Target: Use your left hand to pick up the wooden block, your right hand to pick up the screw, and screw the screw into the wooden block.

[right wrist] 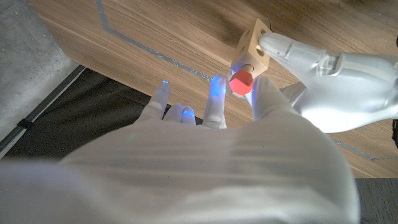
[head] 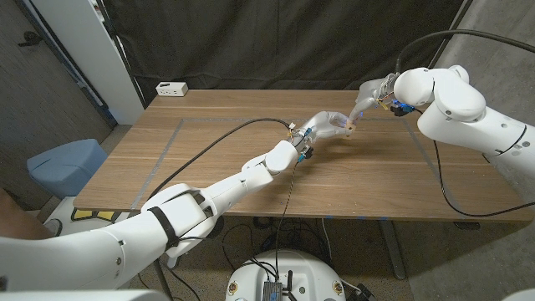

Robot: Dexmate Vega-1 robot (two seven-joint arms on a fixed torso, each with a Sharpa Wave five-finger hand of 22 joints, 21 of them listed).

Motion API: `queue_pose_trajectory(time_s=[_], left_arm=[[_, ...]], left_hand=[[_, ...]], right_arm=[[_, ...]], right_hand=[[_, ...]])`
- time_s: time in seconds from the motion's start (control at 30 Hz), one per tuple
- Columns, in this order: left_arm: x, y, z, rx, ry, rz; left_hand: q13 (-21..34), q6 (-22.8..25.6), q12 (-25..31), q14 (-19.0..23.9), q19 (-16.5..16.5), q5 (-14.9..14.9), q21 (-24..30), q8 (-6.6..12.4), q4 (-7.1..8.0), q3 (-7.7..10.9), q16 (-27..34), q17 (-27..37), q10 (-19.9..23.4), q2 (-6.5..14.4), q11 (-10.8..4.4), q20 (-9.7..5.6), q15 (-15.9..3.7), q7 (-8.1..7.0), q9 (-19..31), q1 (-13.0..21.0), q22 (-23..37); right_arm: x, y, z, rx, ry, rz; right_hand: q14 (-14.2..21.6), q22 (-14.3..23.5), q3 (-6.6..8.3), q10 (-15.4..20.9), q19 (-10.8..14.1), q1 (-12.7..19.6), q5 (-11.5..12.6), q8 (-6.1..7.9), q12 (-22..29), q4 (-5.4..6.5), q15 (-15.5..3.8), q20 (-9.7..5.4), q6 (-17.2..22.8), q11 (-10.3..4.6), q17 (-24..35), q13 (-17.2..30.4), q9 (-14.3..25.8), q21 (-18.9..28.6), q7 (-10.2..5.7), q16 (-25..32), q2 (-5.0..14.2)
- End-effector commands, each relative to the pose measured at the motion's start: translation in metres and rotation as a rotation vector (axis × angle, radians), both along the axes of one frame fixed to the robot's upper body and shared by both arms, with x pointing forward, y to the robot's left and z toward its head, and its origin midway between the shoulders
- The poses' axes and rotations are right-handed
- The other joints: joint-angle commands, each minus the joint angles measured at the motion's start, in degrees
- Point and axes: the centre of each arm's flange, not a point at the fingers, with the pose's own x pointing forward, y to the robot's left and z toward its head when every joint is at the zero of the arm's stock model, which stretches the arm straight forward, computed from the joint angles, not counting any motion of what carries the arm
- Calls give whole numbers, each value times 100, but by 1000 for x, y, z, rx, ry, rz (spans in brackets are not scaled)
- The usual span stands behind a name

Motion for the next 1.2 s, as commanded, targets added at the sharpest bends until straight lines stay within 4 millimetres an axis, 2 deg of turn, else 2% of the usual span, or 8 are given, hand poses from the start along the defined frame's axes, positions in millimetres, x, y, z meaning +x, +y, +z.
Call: queue_pose_trajectory(time_s=[0.03,0.53,1.2], left_arm=[[-1,0,-1,6,1,-1],[-2,-1,-3,9,6,-2],[-1,-1,-3,13,9,-4]], left_hand=[[127,948,382,45,1,-21,13,237,-1,-23,25,19,387,102,-350,-6,-550,-399,18,130,8],[113,987,385,52,4,-56,12,250,4,-51,35,25,424,97,-349,-9,-552,-391,11,153,8],[68,1177,411,134,18,-144,14,317,-8,-46,20,-24,577,43,-349,-59,-583,-407,-8,200,8]], right_arm=[[-1,0,-2,5,-9,-1],[-1,0,-4,3,-20,2],[1,0,-6,0,-33,-20]], right_hand=[[76,15,88,82,40,108,16,61,23,-12,-32,-17,141,2,12,0,32,32,-15,26,10],[156,15,179,177,92,193,11,161,30,1,-95,-41,343,-51,12,-4,76,34,-126,33,21],[344,14,306,400,225,265,-20,340,66,29,-256,-111,714,-216,17,-10,133,50,-212,67,51]])
